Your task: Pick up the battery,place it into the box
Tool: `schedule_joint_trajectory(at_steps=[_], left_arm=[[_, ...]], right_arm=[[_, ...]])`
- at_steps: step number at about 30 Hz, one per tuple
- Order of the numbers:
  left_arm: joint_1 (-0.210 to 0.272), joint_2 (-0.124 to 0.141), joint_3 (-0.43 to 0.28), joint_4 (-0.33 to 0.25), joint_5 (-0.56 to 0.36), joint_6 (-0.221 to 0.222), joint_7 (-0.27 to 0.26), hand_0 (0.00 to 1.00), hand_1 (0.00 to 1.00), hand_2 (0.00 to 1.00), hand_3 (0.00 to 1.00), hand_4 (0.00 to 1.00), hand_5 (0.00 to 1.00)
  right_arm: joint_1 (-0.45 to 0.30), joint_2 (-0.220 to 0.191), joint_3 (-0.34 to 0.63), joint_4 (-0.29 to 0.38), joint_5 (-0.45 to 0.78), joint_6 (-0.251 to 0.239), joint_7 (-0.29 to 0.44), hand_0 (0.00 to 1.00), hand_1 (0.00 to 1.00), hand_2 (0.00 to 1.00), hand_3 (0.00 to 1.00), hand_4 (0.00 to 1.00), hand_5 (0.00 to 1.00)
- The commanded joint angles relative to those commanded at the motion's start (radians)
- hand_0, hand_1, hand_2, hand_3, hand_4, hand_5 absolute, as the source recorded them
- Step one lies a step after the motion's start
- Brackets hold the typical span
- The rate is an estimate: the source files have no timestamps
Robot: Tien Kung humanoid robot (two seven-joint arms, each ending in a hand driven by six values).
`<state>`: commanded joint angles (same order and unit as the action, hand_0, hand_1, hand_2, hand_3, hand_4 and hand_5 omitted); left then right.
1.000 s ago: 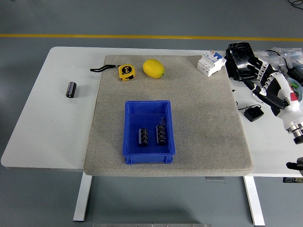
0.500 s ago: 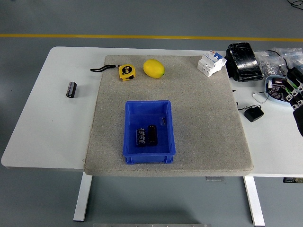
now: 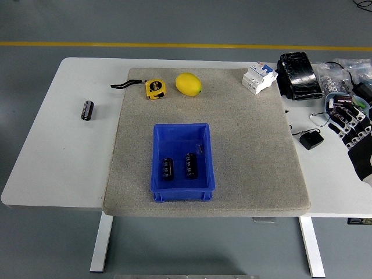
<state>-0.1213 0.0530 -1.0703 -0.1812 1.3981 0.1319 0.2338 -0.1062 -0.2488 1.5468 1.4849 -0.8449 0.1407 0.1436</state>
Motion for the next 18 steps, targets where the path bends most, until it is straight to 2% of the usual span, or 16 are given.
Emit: schedule_joint_trajectory(at_steps=[7, 11, 14, 18], left_arm=[[0.0, 0.004, 0.01, -0.003, 0.007, -0.005, 0.003, 0.49, 0.505, 0.583, 0.696, 0.65, 0.819], [0.0, 0.004, 0.012, -0.004, 0.008, -0.006, 0.005, 0.49, 0.504, 0.583, 0.696, 0.645, 0.815], [0.0, 0.004, 0.032, -0.006, -0.009, -0.007, 0.006, 0.49, 0.504, 0.583, 0.696, 0.645, 0.815], [0.004, 0.008, 0.075, -0.008, -0.051, -0.008, 0.002, 0.491, 0.506, 0.586, 0.697, 0.643, 0.813]], right_arm=[[0.012, 0.034, 0.057, -0.005, -0.014, -0.012, -0.002, 0.996, 0.899, 0.913, 0.949, 0.998, 0.998], [0.011, 0.049, 0.068, -0.001, -0.017, -0.038, 0.008, 0.998, 0.901, 0.911, 0.954, 0.998, 0.998], [0.011, 0.066, 0.086, -0.003, -0.023, -0.048, 0.007, 0.998, 0.901, 0.911, 0.954, 0.998, 0.998], [0.008, 0.063, 0.088, 0.0, -0.024, -0.041, 0.0, 0.996, 0.894, 0.909, 0.951, 0.998, 0.998]])
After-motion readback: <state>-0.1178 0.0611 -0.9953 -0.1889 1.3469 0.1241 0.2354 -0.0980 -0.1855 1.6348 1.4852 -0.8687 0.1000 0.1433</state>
